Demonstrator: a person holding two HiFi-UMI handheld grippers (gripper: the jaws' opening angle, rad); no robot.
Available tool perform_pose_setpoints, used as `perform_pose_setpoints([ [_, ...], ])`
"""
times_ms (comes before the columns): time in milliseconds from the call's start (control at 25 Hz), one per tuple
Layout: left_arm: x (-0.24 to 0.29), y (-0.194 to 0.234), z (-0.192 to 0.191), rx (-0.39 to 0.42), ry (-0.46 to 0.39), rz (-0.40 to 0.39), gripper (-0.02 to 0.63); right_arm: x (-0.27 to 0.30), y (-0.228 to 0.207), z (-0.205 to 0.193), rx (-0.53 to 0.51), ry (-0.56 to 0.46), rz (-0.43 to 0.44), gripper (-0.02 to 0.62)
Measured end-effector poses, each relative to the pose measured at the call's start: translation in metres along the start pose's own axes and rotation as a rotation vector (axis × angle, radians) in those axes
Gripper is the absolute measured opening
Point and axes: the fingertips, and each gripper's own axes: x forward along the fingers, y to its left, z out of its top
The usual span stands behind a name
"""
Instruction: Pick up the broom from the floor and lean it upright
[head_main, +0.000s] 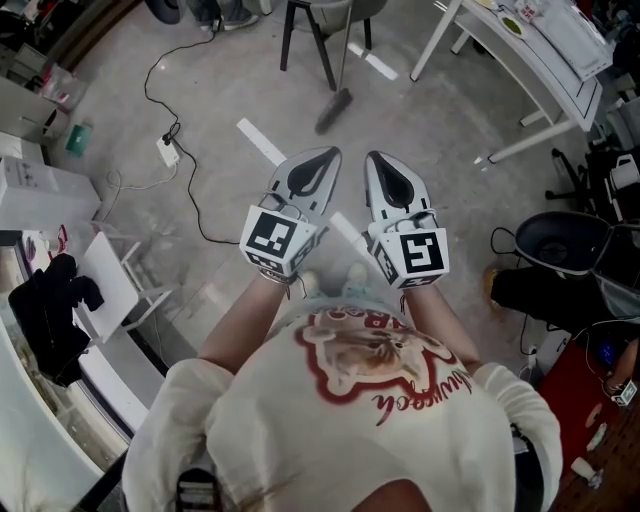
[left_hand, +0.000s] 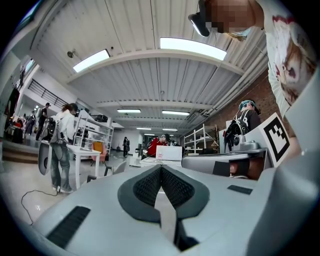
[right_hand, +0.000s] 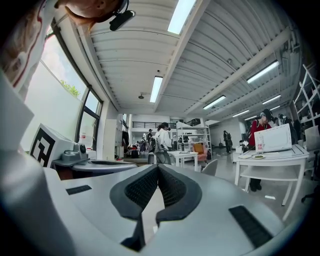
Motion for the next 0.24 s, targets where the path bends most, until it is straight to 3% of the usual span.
perform_pose_setpoints([
  [240, -0.015, 0.000, 0.002, -0.007, -0.013, 0.003, 0.020, -0.004, 0.016, 0.006, -0.015, -0.012, 0.004, 0.025],
])
